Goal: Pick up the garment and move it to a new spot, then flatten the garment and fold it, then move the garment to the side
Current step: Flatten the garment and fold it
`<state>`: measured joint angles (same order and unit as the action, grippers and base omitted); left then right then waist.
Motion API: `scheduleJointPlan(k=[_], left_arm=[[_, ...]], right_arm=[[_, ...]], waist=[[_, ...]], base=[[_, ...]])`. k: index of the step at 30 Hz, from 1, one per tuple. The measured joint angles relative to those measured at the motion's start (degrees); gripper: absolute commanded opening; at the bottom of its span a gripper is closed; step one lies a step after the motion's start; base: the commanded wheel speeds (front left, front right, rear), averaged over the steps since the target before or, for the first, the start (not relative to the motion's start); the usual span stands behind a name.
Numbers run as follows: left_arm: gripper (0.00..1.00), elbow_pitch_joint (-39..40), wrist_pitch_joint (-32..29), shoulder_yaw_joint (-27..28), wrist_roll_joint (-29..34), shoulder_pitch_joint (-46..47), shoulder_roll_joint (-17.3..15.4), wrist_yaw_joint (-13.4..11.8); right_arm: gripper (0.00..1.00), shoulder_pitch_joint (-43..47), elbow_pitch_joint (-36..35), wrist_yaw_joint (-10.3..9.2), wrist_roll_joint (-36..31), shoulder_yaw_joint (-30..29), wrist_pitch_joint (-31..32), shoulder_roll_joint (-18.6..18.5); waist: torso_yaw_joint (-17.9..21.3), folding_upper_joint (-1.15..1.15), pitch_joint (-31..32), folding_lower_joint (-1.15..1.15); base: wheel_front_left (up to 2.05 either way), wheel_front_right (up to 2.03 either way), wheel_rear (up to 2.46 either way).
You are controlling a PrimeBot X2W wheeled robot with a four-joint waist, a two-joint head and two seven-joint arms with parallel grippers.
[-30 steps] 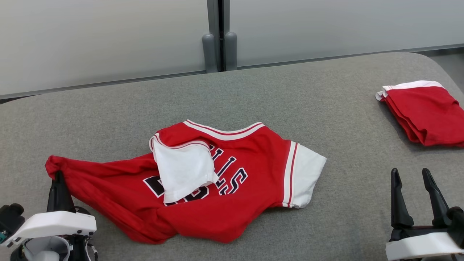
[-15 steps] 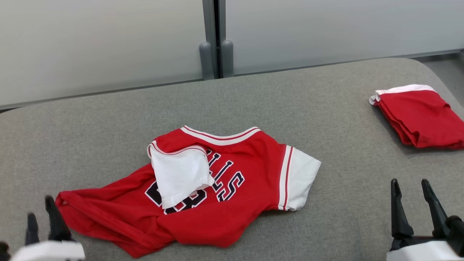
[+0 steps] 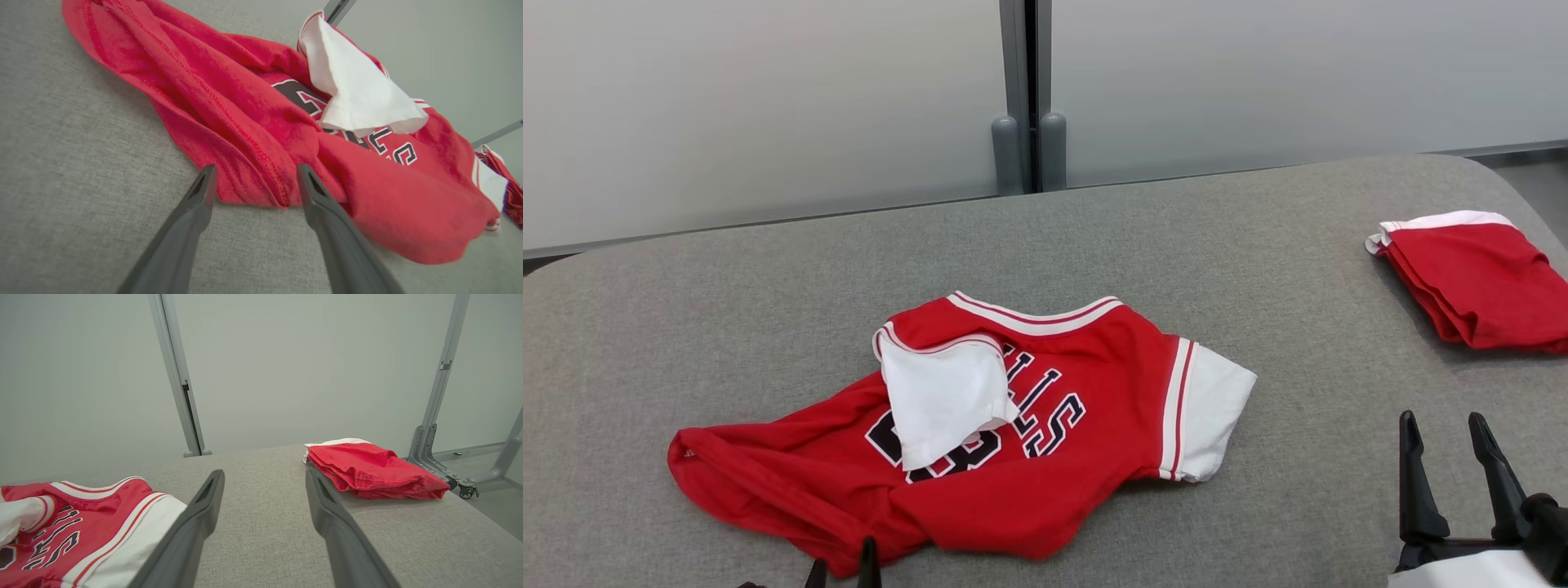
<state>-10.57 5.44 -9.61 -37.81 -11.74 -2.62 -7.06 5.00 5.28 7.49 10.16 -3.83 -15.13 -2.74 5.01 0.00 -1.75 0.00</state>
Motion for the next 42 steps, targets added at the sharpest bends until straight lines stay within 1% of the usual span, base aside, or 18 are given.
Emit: scheduleJointPlan(k=[6,7,8,9,12,16,22,24,27,29,32,33,36,37,39,40,41,42], left_arm=[[1.00,-5.17,-1.23,-2.81,-0.49,4.80,-0.09,-1.43],[0.69,-6.01,-1.41,-2.90,-0.53,5.48,-0.20,-1.40],[0.31,-6.59,-1.91,-2.99,-0.82,6.00,-0.20,-0.99],[0.00,-6.76,-2.13,-2.96,-1.44,6.32,-0.21,-0.65],[0.00,-4.66,-4.01,-3.04,-3.28,6.11,-0.65,1.30],[0.00,5.82,-9.21,-4.37,-4.76,4.37,-3.24,3.34],[0.00,28.02,-19.19,-3.90,-10.13,-1.23,-7.69,2.92],[0.00,33.81,-22.09,-3.02,-14.18,-2.86,-7.92,2.65],[0.00,38.35,-25.43,-1.37,-22.62,-4.27,-6.68,2.09],[0.00,37.30,-27.20,0.55,-25.49,-4.05,-7.09,1.23],[0.01,29.47,-28.44,3.49,-25.74,-0.96,-9.34,-0.26],[0.07,26.16,-28.43,4.32,-26.74,0.60,-8.88,-0.66],[0.11,15.66,-27.24,6.13,-26.28,5.97,-9.10,-1.08],[0.14,12.22,-26.50,6.83,-26.33,7.62,-9.10,-1.08],[0.27,6.14,-25.58,6.87,-25.65,10.07,-9.39,-0.10],[0.45,3.43,-24.74,6.92,-25.52,11.13,-9.15,0.44],[1.00,0.99,-23.73,7.16,-25.44,12.24,-8.84,0.76],[1.00,-1.52,-23.05,7.20,-25.10,13.20,-8.81,1.03]], right_arm=[[1.00,-0.75,-0.27,0.00,0.15,0.37,0.00,0.00],[1.00,-0.92,-0.25,0.00,0.16,0.33,0.00,0.01],[1.00,-0.99,-0.31,0.00,0.18,0.23,0.00,0.00],[1.00,-0.98,-0.32,0.00,0.23,0.13,0.00,0.00],[1.00,-0.93,-0.40,0.00,0.44,-0.38,0.00,0.01],[1.00,-0.58,-0.60,0.00,0.53,-1.41,0.00,-0.05],[1.00,-0.73,-0.62,0.00,0.53,-1.33,0.00,0.00],[1.00,-0.95,-0.64,0.00,0.53,-1.19,0.00,0.00],[1.00,-1.02,-0.60,0.00,0.52,-1.18,0.00,0.00],[1.00,-1.28,-0.59,0.00,0.52,-1.19,0.00,-0.01],[1.00,-1.71,-0.29,0.00,0.48,-0.55,0.00,0.01],[1.00,-1.95,-0.15,0.00,0.48,-0.32,0.00,0.02],[1.00,-2.74,0.18,0.00,0.41,0.47,0.00,-0.03],[1.00,-2.94,0.24,0.00,0.35,0.65,0.00,-0.01],[1.00,-3.31,0.26,0.00,0.16,1.07,0.00,0.03],[1.00,-3.31,0.31,0.00,-0.01,0.98,0.00,-0.01],[1.00,-3.29,0.35,0.00,-0.02,0.90,0.00,-0.01],[1.00,-3.29,0.36,0.00,-0.03,0.79,-0.01,0.01]], waist=[[0.84,0.00,-2.07,0.00],[1.05,0.00,-2.40,0.00],[1.26,0.00,-2.66,0.00],[1.44,0.00,-2.88,0.00],[1.59,0.00,-3.24,0.00],[0.70,0.00,-3.35,0.00],[-0.62,0.00,-3.64,0.00],[-0.89,0.00,-3.79,0.00],[-1.10,0.00,-4.11,0.00],[-1.28,0.00,-4.36,0.00],[-1.41,0.00,-4.77,0.00],[-1.34,0.00,-4.92,0.00],[-0.84,0.00,-5.30,0.00],[-0.63,0.00,-5.44,0.00],[-0.12,0.00,-5.68,0.00],[0.08,0.00,-5.85,0.00],[0.23,0.00,-6.04,0.00],[0.34,0.00,-6.21,0.00]], base=[[0.00,0.00,0.00],[0.00,0.00,0.00],[0.00,0.00,0.00],[0.00,0.00,0.00],[0.00,0.00,0.00],[0.00,0.00,0.00],[0.00,0.00,0.00],[0.00,0.00,0.00],[0.00,0.00,0.00],[0.00,0.00,0.00],[0.00,0.00,0.00],[0.00,0.00,0.00],[0.00,0.00,0.00],[0.00,0.00,0.00],[0.00,0.00,0.00],[0.00,0.00,0.00],[0.00,0.00,0.00],[0.00,0.00,0.00]])
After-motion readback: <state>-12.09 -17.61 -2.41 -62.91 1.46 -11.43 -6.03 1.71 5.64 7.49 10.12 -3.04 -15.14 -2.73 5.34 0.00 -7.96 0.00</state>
